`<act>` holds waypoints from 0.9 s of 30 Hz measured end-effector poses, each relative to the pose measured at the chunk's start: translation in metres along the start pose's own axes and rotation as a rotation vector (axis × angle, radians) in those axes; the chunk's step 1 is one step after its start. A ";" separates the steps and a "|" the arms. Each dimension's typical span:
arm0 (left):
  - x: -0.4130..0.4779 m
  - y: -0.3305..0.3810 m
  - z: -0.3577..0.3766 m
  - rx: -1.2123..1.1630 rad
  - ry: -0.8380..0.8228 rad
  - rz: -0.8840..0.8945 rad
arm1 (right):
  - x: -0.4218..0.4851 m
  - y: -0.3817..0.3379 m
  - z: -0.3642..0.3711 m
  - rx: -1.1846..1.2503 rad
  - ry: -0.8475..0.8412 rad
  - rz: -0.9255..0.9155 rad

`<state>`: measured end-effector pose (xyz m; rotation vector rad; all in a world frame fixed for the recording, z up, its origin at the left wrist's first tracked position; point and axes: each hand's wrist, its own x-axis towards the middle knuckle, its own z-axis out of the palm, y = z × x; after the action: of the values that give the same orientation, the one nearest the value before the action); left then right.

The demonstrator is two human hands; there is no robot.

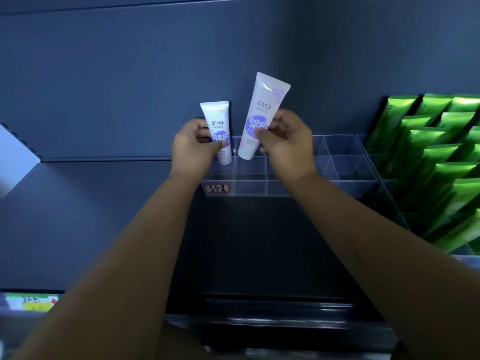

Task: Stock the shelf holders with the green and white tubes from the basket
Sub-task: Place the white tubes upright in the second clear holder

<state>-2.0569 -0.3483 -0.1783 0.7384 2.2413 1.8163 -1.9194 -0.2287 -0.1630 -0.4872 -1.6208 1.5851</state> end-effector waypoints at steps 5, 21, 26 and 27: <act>0.001 0.000 0.002 0.054 -0.001 0.029 | -0.001 0.000 0.000 -0.002 -0.010 -0.002; 0.000 0.002 0.006 0.136 0.039 0.035 | -0.004 -0.003 0.001 -0.032 -0.001 -0.008; -0.001 0.003 0.005 0.131 0.065 0.018 | -0.003 -0.003 0.001 -0.031 0.001 0.001; -0.001 0.003 0.005 0.135 0.061 0.016 | -0.003 -0.003 0.001 -0.031 0.002 0.002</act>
<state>-2.0528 -0.3442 -0.1767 0.7348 2.4234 1.7313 -1.9177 -0.2322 -0.1607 -0.5072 -1.6462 1.5627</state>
